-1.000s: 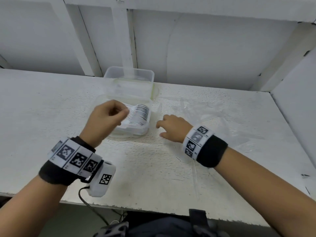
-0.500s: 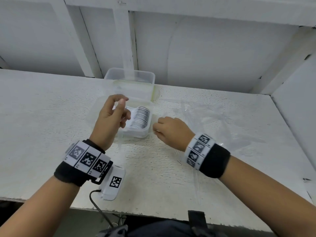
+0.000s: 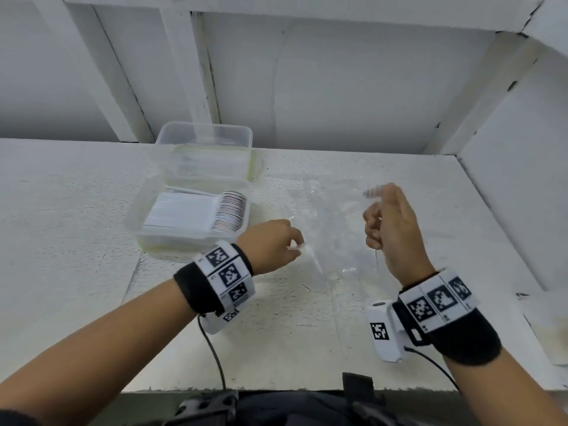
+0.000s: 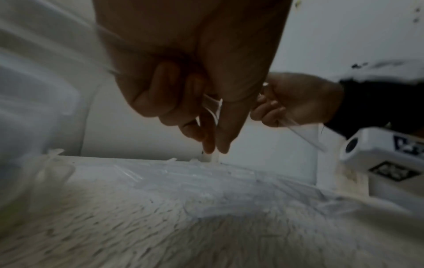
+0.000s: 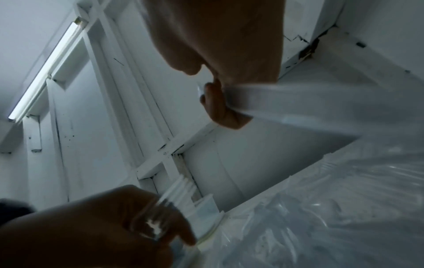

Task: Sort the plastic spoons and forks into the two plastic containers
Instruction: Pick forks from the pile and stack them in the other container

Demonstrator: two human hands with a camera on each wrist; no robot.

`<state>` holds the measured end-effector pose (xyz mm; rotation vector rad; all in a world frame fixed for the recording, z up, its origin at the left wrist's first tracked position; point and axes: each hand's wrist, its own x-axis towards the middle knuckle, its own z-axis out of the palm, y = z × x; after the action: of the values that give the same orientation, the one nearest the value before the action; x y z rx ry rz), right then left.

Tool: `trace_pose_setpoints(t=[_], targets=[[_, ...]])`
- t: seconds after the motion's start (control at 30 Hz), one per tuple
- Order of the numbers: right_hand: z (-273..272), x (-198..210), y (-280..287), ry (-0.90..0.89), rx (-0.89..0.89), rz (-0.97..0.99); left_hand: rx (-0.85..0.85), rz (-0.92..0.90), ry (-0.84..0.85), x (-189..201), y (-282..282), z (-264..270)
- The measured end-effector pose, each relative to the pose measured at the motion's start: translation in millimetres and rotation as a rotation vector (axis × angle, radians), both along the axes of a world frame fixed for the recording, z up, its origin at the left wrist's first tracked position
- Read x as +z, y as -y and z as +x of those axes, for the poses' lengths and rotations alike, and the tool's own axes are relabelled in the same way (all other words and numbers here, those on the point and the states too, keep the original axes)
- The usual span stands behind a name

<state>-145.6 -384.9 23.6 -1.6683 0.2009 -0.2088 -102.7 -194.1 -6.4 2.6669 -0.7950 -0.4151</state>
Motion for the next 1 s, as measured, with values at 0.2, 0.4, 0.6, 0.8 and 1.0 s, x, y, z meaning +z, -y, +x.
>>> trace_pose_setpoints(t=[0.2, 0.4, 0.6, 0.8, 1.0], targets=[[-13, -17, 1, -0.092, 0.092, -0.226, -0.009, 0.179, -0.044, -18, 25, 12], [-18, -21, 3, -0.124, 0.181, -0.222, 0.116, 0.104, -0.145, -23, 23, 15], [-11, -30, 1, -0.202, 0.203, -0.314, 0.266, -0.104, -0.282, -14, 3, 9], [13, -31, -17, -0.261, 0.372, -0.504, 0.441, -0.332, -0.384, 2, -34, -7], [51, -35, -40, -0.290, 0.593, -0.934, 0.523, -0.450, -0.519, -1, -68, -22]])
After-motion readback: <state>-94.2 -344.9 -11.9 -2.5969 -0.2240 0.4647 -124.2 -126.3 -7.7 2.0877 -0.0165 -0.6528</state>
